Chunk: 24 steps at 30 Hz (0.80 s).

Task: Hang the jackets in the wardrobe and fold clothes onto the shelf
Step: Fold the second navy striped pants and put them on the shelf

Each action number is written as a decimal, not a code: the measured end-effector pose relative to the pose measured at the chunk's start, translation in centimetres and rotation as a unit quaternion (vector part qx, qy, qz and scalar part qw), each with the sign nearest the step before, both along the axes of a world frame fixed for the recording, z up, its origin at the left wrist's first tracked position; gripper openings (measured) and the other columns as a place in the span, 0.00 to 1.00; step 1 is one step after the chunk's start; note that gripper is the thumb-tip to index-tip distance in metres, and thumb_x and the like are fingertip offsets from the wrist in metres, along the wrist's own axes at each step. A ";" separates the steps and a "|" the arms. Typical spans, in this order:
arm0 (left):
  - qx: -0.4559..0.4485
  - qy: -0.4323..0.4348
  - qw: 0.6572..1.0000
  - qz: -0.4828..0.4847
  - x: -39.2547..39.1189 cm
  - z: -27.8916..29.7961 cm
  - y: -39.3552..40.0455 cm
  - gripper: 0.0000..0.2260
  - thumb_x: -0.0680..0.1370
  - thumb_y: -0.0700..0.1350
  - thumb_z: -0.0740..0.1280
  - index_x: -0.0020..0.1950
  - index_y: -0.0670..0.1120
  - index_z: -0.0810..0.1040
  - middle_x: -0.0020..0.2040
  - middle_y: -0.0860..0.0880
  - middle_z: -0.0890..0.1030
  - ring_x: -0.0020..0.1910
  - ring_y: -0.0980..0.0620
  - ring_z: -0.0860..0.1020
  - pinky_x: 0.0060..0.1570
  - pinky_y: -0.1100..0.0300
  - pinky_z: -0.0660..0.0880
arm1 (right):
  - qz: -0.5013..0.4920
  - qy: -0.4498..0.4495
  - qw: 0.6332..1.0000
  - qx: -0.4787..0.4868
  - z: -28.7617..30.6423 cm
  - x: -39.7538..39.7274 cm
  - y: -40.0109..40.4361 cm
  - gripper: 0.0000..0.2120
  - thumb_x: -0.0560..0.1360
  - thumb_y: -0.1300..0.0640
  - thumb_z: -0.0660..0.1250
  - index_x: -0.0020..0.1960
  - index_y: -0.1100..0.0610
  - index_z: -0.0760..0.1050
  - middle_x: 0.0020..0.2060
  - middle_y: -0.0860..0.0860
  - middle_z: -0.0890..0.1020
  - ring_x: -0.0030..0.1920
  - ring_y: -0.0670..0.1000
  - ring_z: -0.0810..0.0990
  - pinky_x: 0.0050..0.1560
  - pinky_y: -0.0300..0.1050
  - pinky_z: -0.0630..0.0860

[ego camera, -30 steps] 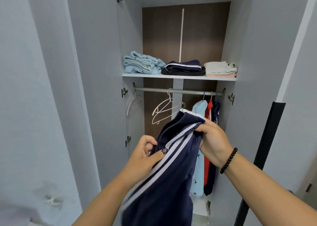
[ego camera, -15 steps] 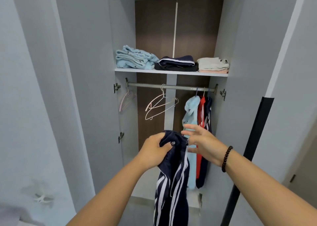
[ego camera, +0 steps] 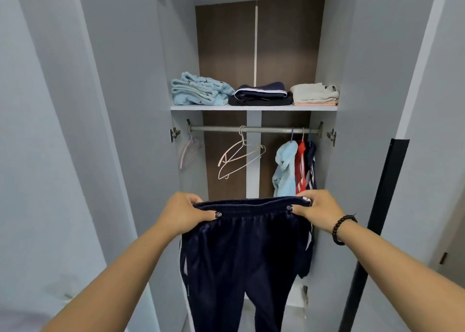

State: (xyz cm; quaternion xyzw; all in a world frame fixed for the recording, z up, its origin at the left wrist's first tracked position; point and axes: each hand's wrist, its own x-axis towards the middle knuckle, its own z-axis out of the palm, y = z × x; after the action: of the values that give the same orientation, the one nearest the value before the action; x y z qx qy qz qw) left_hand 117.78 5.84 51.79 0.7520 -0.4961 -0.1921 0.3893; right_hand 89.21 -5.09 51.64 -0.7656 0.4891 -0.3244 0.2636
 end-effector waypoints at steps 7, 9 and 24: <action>-0.041 0.268 0.956 0.109 -0.5 -1.5 0.4 0.11 0.65 0.46 0.78 0.34 0.44 0.77 0.32 0.45 0.80 0.28 0.50 0.77 0.26 0.64 0.70 | -0.043 -0.028 0.999 0.017 -0.5 7.0 2.0 0.05 0.68 0.62 0.70 0.40 0.64 0.82 0.37 0.58 0.83 0.43 0.57 0.81 0.46 0.46 0.79; -0.036 0.312 0.943 0.106 -0.7 -1.8 0.6 0.12 0.66 0.48 0.78 0.35 0.44 0.77 0.32 0.47 0.81 0.29 0.49 0.78 0.29 0.62 0.72 | -0.032 -0.080 0.991 0.099 -0.7 8.5 3.1 0.05 0.67 0.63 0.69 0.38 0.65 0.81 0.34 0.61 0.81 0.39 0.59 0.80 0.38 0.43 0.76; -0.053 0.372 0.914 -0.153 0.4 -4.5 4.0 0.22 0.62 0.45 0.81 0.55 0.48 0.83 0.52 0.46 0.85 0.51 0.49 0.83 0.50 0.57 0.77 | 0.140 -0.320 0.866 0.357 -1.6 13.1 7.6 0.15 0.78 0.73 0.56 0.56 0.63 0.77 0.55 0.61 0.80 0.48 0.56 0.85 0.45 0.44 0.82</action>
State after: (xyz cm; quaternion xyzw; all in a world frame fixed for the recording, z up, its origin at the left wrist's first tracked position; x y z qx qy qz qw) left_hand 118.14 9.83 47.24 0.5192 -0.4337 -0.4884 0.5512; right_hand 102.34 2.56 50.05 -0.5339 0.3480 -0.3138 0.7038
